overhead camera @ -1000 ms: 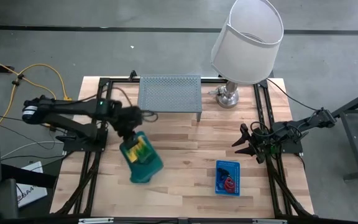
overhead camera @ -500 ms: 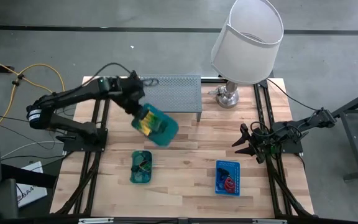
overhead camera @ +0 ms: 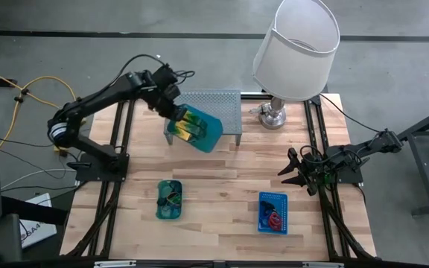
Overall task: Pick & Place Office Desk Supplies
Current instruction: Put the light blue bin with box of crayons on the shelf
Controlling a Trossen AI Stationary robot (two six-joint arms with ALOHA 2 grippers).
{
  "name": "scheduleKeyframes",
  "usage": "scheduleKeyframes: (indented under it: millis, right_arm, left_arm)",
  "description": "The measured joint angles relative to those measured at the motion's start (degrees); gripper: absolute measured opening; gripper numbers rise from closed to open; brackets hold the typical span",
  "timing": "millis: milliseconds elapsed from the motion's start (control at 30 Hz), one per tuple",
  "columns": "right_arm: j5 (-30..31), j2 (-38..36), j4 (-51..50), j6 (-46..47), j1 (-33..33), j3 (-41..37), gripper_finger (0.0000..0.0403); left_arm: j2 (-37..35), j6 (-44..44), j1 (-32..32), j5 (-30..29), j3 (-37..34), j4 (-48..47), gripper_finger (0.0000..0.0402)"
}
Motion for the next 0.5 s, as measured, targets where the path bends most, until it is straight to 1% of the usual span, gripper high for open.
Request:
scheduleKeyframes:
  millis: [267, 367, 500]
  right_arm:
    - [0.0, -0.02, 0.0, 0.0, -0.01, 0.0, 0.0134]
    - [0.0, -0.02, 0.0, 0.0, -0.01, 0.0, 0.0134]
    - [0.0, -0.01, 0.0, 0.0, -0.02, 0.0, 0.0134]
  left_arm:
    - [8.6, 16.05, 3.78, 0.29, 10.7, -7.41, 0.0]
    - [10.54, 21.54, 6.0, 0.27, 12.44, -8.61, 0.0]
    - [11.99, 29.19, 9.16, 0.25, 12.92, -8.74, 0.0]
